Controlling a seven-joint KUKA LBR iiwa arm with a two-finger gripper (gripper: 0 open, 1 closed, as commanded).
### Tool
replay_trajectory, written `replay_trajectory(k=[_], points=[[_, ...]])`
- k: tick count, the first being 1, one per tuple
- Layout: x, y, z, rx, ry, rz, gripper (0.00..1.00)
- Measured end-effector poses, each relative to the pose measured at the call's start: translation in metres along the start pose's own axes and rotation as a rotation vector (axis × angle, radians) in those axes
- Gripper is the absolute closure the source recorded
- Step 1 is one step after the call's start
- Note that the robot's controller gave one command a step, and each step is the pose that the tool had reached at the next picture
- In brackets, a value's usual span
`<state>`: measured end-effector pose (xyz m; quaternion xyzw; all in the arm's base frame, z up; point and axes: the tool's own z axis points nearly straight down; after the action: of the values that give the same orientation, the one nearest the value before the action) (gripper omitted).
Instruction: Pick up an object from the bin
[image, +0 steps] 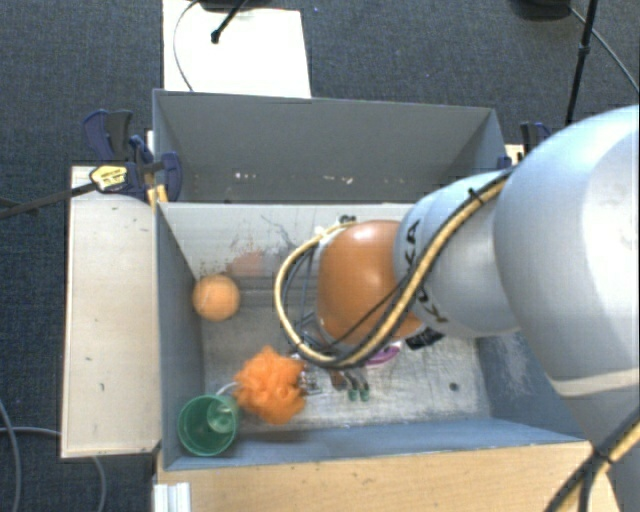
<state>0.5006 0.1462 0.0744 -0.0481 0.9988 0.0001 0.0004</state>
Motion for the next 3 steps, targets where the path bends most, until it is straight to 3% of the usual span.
replay_trajectory(k=[1, 2, 3], points=[[0.0, 0.0, 0.0, 0.0, 0.0, 0.002, 1.0], [0.002, 0.003, -0.112, 0.0, -0.001, 0.008, 1.0], [0.002, 0.003, -0.112, 0.0, -0.001, 0.008, 1.0]])
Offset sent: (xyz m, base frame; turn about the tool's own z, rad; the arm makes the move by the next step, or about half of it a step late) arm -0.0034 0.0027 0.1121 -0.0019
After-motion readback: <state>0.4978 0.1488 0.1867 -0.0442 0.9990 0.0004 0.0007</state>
